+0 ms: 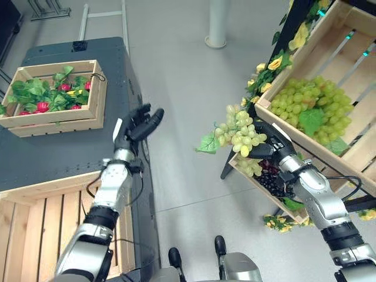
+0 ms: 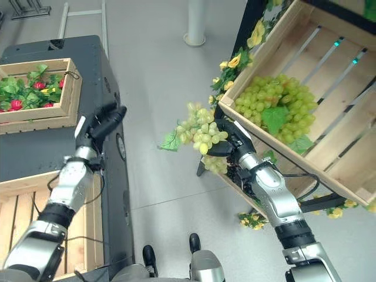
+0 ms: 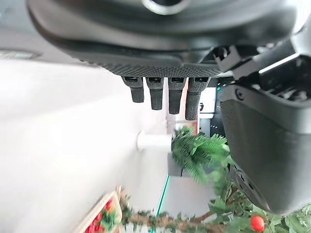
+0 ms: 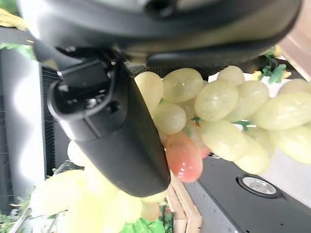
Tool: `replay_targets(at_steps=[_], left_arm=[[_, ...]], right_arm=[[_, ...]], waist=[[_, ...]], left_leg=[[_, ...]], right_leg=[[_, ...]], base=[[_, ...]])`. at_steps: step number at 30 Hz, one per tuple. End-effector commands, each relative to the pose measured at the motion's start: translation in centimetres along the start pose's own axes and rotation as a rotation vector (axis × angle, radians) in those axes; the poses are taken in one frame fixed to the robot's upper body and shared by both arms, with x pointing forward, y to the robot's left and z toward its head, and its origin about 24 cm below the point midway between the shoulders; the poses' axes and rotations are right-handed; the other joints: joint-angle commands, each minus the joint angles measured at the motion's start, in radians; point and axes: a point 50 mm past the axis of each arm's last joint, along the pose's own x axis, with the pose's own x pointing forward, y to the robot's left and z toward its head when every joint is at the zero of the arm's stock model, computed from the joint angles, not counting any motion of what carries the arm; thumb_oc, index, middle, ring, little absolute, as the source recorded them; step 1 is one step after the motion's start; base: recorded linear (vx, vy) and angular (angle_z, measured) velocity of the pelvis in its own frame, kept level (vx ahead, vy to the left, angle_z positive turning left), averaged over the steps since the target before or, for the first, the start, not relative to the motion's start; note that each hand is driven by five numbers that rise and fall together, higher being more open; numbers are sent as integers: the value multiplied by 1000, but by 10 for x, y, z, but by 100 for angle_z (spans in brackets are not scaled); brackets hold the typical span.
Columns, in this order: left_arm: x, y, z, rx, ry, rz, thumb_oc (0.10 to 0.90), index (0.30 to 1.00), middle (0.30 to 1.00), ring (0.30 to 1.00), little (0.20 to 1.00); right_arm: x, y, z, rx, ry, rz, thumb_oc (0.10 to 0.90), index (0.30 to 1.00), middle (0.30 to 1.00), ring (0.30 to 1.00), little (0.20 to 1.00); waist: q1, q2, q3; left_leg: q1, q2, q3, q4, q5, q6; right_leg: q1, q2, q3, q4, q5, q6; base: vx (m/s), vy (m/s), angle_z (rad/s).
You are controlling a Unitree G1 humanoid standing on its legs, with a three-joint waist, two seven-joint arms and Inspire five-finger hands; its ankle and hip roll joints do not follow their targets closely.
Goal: Pick up the fruits from the basket on one side to the basket on the other side
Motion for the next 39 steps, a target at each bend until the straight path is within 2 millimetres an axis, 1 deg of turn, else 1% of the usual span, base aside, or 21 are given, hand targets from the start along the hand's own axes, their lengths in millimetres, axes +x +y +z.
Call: replay_targets(at_steps=[1, 2, 5, 6, 7, 10, 12, 13, 15, 18, 21, 24, 25, 27, 28, 32, 33, 35, 37, 39], left_arm=[[-10, -21, 0, -15, -133, -65, 800, 900, 900, 900, 900], [-12, -23, -4, -22, -122, -70, 800, 900, 900, 900, 900], [-26, -29, -27, -34, -49, -91, 800, 900, 900, 900, 900], [-27, -30, -30, -33, -36, -92, 800, 900, 900, 900, 900], [-31, -30, -36, -33, -14, -87, 800, 900, 900, 900, 900], [-34, -28, -41, -36, 8, -85, 800, 900, 900, 900, 900], [-38, -26, -47, -36, 37, -85, 800, 900, 900, 900, 900], [-38, -26, -48, -37, 41, -86, 800, 900, 900, 900, 900], [-43, -26, -56, -34, 79, -89, 800, 900, 900, 900, 900], [-45, -26, -61, -38, 101, -86, 800, 900, 900, 900, 900], [-49, -29, -67, -39, 135, -106, 800, 900, 900, 900, 900], [-54, -33, -73, -16, 168, -146, 800, 900, 900, 900, 900], [-54, -33, -74, -9, 177, -151, 800, 900, 900, 900, 900], [-55, -33, -75, -5, 184, -152, 800, 900, 900, 900, 900], [-56, -32, -76, 4, 193, -151, 800, 900, 900, 900, 900], [-59, -31, -77, 15, 205, -160, 800, 900, 900, 900, 900], [-60, -30, -78, 16, 210, -165, 800, 900, 900, 900, 900], [-62, -29, -80, 17, 220, -167, 800, 900, 900, 900, 900], [-66, -27, -84, 19, 237, -175, 800, 900, 900, 900, 900], [-67, -27, -85, 21, 243, -185, 800, 900, 900, 900, 900]], right_arm=[[-9, -13, 53, -49, -275, 29, 400, 300, 300, 300, 300], [-11, -14, 55, -47, -282, 30, 400, 300, 300, 300, 300], [-21, -20, 72, -47, -331, 36, 400, 300, 300, 300, 300], [-22, -22, 76, -48, -345, 37, 400, 300, 300, 300, 300], [-27, -24, 85, -47, -373, 44, 400, 300, 300, 300, 300], [-33, -26, 93, -39, -403, 44, 400, 300, 300, 300, 300], [-40, -30, 100, -38, -431, 28, 400, 300, 300, 300, 300], [-41, -31, 100, -40, -435, 25, 400, 300, 300, 300, 300], [-47, -38, 106, -42, -462, -17, 400, 300, 300, 300, 300], [-51, -43, 109, -47, -477, -44, 400, 300, 300, 300, 300], [-56, -50, 114, -109, -491, -87, 400, 300, 300, 300, 300], [-61, -65, 126, -168, -517, -175, 400, 300, 300, 300, 300], [-63, -73, 132, -172, -531, -210, 400, 300, 300, 300, 300], [-64, -81, 138, -179, -545, -246, 400, 300, 300, 300, 300], [-67, -91, 145, -178, -560, -297, 400, 300, 300, 300, 300], [-69, -105, 154, -220, -565, -380, 400, 300, 300, 300, 300], [-70, -111, 159, -280, -554, -423, 400, 300, 300, 300, 300], [-74, -119, 165, -333, -538, -469, 400, 300, 300, 300, 300], [-77, -132, 171, -350, -521, -517, 400, 300, 300, 300, 300], [-78, -136, 173, -348, -519, -539, 400, 300, 300, 300, 300]], waist=[[-8, 46, -223], [-10, 44, -223], [-22, 33, -226], [-25, 31, -226], [-33, 27, -228], [-41, 23, -229], [-51, 20, -231], [-52, 19, -231], [-59, 14, -232], [-63, 11, -235], [-72, 7, -234], [-79, 6, -234], [-82, 5, -235], [-83, 5, -235], [-85, 4, -238], [-83, 4, -245], [-81, 5, -248], [-78, 4, -253], [-70, 2, -262], [-65, 1, -265]], left_leg=[[15, -41, 2, 4, -145, 13], [15, -41, 5, 4, -146, 13], [16, -38, 19, 4, -150, 13], [16, -37, 21, 4, -150, 13], [15, -36, 28, 4, -150, 13], [14, -35, 38, 4, -150, 13], [14, -35, 47, 4, -152, 13], [14, -35, 47, 4, -152, 13], [13, -37, 54, 4, -152, 14], [12, -36, 59, 4, -153, 15], [12, -36, 67, 4, -155, 16], [14, -35, 75, 4, -160, 17], [14, -35, 77, 4, -161, 17], [14, -35, 79, 4, -163, 16], [15, -34, 79, 4, -164, 16], [16, -34, 78, 4, -167, 15], [15, -34, 76, 4, -167, 15], [16, -35, 73, 4, -167, 15], [13, -35, 67, 4, -165, 14], [11, -36, 63, 4, -165, 15]], right_leg=[[7, 58, 2, 13, -66, -23], [6, 59, 4, 13, -65, -23], [2, 65, 22, 10, -58, -21], [1, 66, 26, 10, -56, -20], [-4, 69, 37, 10, -52, -19], [-11, 71, 49, 11, -47, -17], [-14, 74, 62, 7, -39, -14], [-14, 74, 63, 6, -39, -14], [-19, 76, 76, 4, -32, -12], [-22, 77, 84, 3, -28, -11], [-26, 78, 96, 3, -25, -9], [-31, 84, 110, 4, -22, -7], [-31, 86, 114, 4, -21, -6], [-32, 87, 117, 4, -21, -6], [-32, 89, 120, 4, -21, -4], [-32, 92, 123, 5, -21, -3], [-32, 92, 124, 4, -20, -3], [-30, 93, 126, 3, -20, -4], [-32, 94, 124, 3, -20, -4], [-32, 94, 122, 3, -21, -4]], base=[[-2, 28, -15], [0, 27, -17], [6, 17, -7], [10, 21, -5], [5, 18, -6], [3, 22, -17], [4, 19, -12], [1, 12, -7], [0, 5, -12], [5, -2, -6], [3, -2, -10], [5, -5, -8], [9, -2, -12], [12, 2, -7], [19, 2, -6], [31, 2, -9], [42, 4, -6], [45, -1, -3], [46, -18, 0], [15, -9, 0]])
